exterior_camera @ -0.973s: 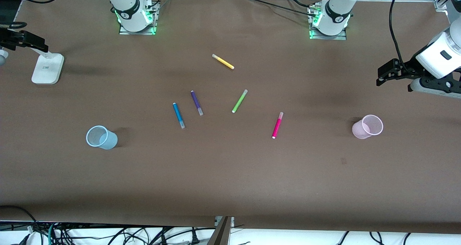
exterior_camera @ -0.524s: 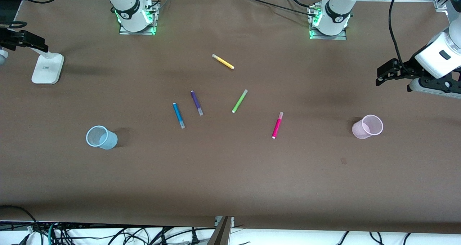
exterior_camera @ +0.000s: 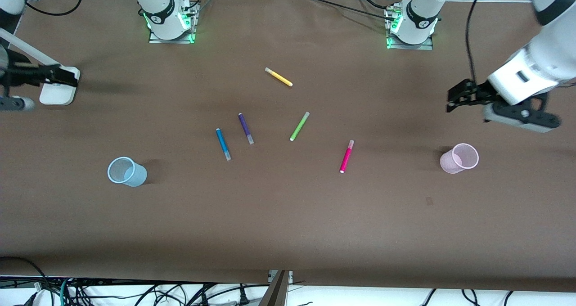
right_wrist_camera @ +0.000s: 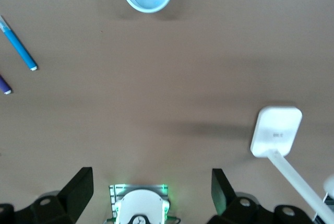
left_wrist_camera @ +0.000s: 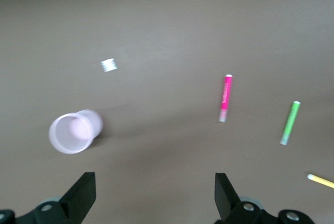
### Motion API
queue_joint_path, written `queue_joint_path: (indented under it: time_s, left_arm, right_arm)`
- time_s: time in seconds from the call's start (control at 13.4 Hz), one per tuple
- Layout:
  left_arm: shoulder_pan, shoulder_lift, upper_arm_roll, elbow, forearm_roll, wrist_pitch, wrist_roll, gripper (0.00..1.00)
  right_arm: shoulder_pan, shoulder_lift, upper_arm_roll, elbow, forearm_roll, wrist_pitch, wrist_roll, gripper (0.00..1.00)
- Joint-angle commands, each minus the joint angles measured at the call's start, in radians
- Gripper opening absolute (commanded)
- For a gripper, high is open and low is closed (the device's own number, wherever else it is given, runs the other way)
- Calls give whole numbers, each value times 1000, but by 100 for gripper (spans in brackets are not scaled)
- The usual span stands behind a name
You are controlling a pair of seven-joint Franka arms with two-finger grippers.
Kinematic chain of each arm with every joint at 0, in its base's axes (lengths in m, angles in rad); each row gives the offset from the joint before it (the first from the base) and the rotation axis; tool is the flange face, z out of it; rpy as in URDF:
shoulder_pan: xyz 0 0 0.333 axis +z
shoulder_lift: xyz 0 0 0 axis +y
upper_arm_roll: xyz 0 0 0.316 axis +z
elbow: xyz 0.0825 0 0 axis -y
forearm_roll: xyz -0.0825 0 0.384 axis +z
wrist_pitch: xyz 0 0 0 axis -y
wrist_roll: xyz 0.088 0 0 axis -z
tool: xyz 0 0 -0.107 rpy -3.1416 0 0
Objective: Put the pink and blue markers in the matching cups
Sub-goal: 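Reach the left gripper to the pink marker while the right gripper reaches the blue marker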
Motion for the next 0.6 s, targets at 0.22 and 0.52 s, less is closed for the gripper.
queue_joint_path:
  time_s: [0.22,0.52]
  left_arm:
    - [-41,177,-51,-75,-33,260,-15,100]
    - [-104,216,-59,-311,-31,607,-67,100]
  right_arm:
    - [110,168,-1,24,13,114,-12,100]
    - [179,274,1,18,30,223,-11,100]
